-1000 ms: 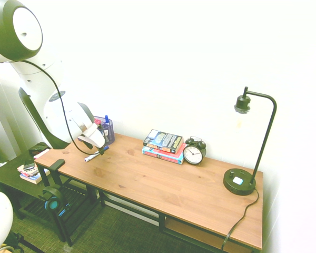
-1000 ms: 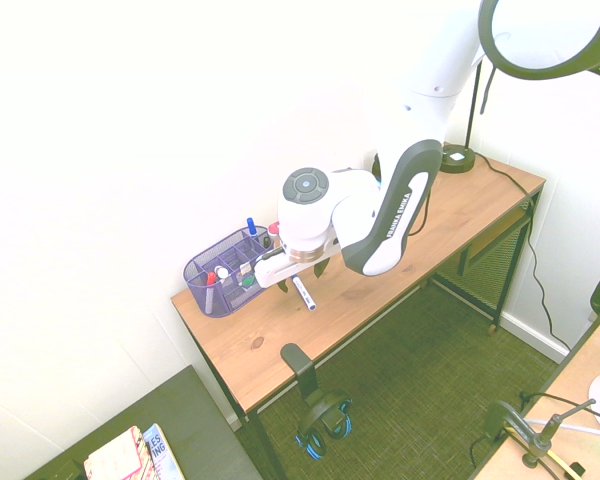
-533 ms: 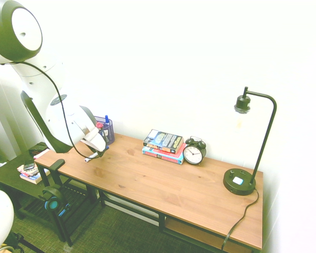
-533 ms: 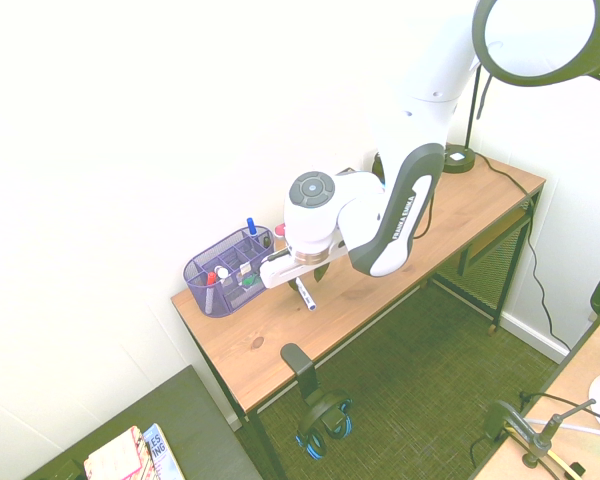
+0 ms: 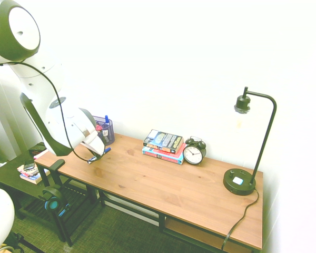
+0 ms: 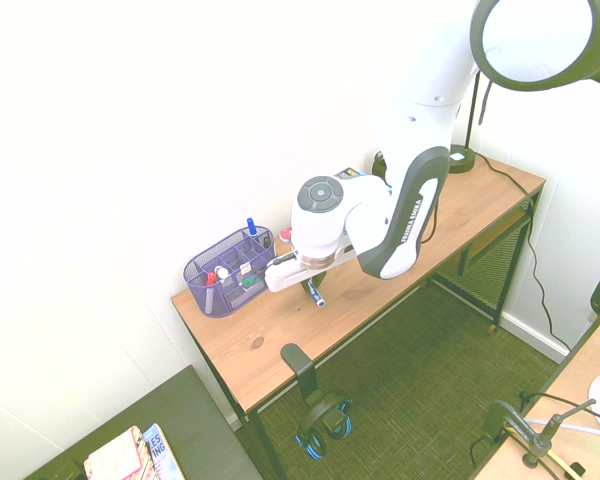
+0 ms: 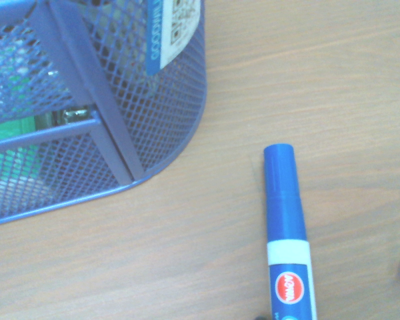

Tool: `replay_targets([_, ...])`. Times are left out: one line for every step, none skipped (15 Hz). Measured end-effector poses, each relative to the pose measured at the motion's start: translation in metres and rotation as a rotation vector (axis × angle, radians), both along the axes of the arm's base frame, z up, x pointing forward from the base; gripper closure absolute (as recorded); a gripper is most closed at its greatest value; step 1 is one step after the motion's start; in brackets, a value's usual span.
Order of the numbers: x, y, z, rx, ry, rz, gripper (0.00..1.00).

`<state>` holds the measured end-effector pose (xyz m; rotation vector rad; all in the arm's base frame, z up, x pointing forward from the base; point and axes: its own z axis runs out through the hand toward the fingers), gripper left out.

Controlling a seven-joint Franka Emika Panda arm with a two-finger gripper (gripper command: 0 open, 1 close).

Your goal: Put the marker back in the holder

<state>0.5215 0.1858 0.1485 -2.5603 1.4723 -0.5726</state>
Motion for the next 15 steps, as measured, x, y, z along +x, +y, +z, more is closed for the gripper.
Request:
replay_targets([0.0,-0.002,0.0,0.004,-0.002,-0.002,1.0])
replay_targets([-0.001,-0.002,0.0,0.008,-0.002,-0.006,1.0])
replay_targets([-0.002,-0.001,0.001,0.012,-0.003,-0.012,1.0])
replay_targets([-0.003,0.001,0.003,0.019,-0.004,-0.013,1.0])
replay_targets([-0.006,0.006,0.011,0.033,-0.008,-0.012,1.0])
replay_targets([-0.011,0.013,0.025,0.049,-0.015,-0.015,1.0])
replay_targets([-0.017,0.019,0.042,0.066,-0.021,-0.025,1.0])
replay_targets([-0.023,0.024,0.059,0.078,-0.026,-0.034,1.0])
replay_targets([-0.029,0.028,0.077,0.085,-0.028,-0.04,1.0])
replay_targets([-0.034,0.033,0.096,0.095,-0.033,-0.04,1.0])
replay_targets([-0.038,0.039,0.114,0.106,-0.039,-0.036,1.0])
replay_targets([-0.039,0.047,0.132,0.119,-0.049,-0.028,1.0])
replay_targets([-0.04,0.058,0.149,0.13,-0.064,-0.013,1.0])
replay_targets([-0.038,0.072,0.163,0.142,-0.082,0.001,1.0])
replay_targets([-0.034,0.088,0.173,0.16,-0.092,0.007,1.0])
